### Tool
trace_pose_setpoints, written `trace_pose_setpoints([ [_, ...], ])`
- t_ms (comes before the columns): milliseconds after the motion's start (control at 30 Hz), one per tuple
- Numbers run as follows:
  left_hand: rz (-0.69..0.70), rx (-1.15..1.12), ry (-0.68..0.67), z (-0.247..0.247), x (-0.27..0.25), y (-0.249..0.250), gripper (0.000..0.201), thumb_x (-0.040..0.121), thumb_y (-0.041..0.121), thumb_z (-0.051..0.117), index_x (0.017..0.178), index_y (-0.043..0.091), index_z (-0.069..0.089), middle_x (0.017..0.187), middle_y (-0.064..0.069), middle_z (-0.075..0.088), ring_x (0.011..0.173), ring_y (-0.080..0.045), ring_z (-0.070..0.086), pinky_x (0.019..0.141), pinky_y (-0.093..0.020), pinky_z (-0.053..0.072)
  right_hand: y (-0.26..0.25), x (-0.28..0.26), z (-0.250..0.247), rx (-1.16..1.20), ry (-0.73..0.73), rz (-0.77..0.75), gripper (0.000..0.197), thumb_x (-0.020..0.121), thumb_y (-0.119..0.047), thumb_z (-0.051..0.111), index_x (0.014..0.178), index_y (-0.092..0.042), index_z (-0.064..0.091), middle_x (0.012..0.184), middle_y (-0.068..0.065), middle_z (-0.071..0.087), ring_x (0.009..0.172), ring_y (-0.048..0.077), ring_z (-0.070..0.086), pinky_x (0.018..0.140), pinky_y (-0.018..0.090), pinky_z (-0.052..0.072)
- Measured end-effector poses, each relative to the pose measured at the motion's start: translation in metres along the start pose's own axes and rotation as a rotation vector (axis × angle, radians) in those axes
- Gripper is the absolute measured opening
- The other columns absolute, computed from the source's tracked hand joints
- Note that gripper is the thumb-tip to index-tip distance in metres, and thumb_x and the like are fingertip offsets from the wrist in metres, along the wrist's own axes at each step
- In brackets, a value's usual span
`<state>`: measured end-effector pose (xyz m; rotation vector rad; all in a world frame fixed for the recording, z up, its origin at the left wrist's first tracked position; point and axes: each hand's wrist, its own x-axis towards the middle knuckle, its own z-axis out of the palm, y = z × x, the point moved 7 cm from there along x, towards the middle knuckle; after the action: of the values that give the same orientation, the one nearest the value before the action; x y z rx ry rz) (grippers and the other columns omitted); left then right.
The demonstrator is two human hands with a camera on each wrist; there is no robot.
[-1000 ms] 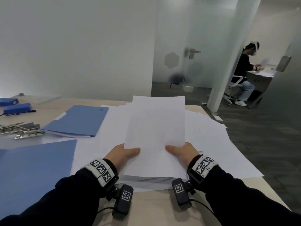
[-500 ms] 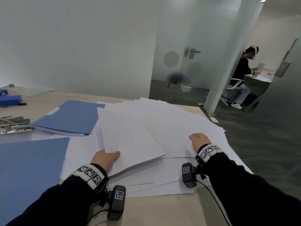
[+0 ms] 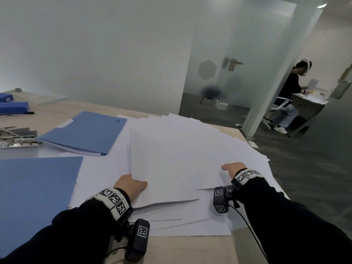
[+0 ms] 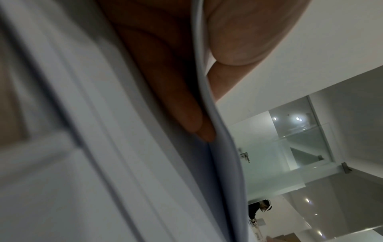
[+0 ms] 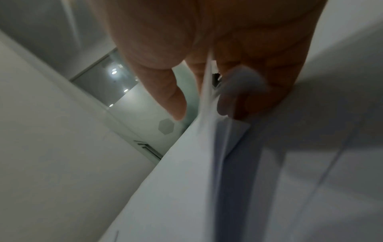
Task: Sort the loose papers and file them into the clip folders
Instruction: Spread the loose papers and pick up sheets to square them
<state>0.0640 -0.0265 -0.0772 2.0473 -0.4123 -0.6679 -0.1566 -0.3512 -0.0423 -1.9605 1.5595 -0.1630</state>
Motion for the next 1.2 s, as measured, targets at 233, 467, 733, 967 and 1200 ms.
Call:
trace_pose_setpoints([
  [233,0.008,0.002,-0.025,0.001,-0.003,0.003,0.011,0.089,0.014,0.067,0.097,0.008,0.063,0.096,-0.008,0.066,0.087,-0.024,0.059,0.077,-0.024,0.038,0.004,-0.011,-0.003,0.080,-0.074,0.007,0.040,0.100,-0.018,0.045,0.139,-0.026,0.052,0.146,0.008,0.047,0.128,0.031,0.049,0.109,0.033,0.036],
  [467,0.000,-0.008,-0.033,0.000,-0.007,0.005,0.012,0.088,0.012,0.068,0.079,0.012,0.060,0.082,-0.003,0.065,0.085,-0.026,0.061,0.065,-0.026,0.042,-0.005,-0.018,0.018,0.303,-0.170,0.029,0.045,0.092,-0.020,0.062,0.133,-0.003,0.054,0.137,0.017,0.055,0.119,0.030,0.058,0.089,0.038,0.053],
  [733,0.008,-0.016,-0.030,-0.001,-0.011,0.008,0.008,0.088,0.013,0.068,0.091,0.006,0.064,0.093,-0.009,0.067,0.086,-0.025,0.060,0.076,-0.025,0.040,-0.006,-0.015,-0.005,-0.256,0.011,-0.110,0.046,0.103,-0.026,0.038,0.149,-0.026,0.037,0.158,0.011,0.028,0.145,0.026,0.028,0.117,0.028,0.021],
  [967,-0.002,-0.029,-0.040,-0.004,-0.015,0.006,0.014,0.090,0.016,0.067,0.099,0.005,0.065,0.098,-0.009,0.068,0.091,-0.026,0.061,0.080,-0.027,0.040,0.016,-0.022,0.000,0.011,-0.121,0.026,0.046,0.094,-0.017,0.059,0.136,-0.002,0.049,0.140,0.015,0.052,0.118,0.031,0.056,0.078,0.036,0.053],
  [1200,0.001,-0.153,0.020,-0.013,-0.037,0.013,0.026,0.096,0.012,0.061,0.116,-0.004,0.058,0.109,-0.005,0.057,0.114,-0.030,0.054,0.089,-0.027,0.034,0.054,-0.039,-0.022,0.216,-0.065,0.069,0.049,0.094,-0.019,0.061,0.136,0.002,0.049,0.142,0.018,0.049,0.128,0.034,0.050,0.096,0.037,0.048],
])
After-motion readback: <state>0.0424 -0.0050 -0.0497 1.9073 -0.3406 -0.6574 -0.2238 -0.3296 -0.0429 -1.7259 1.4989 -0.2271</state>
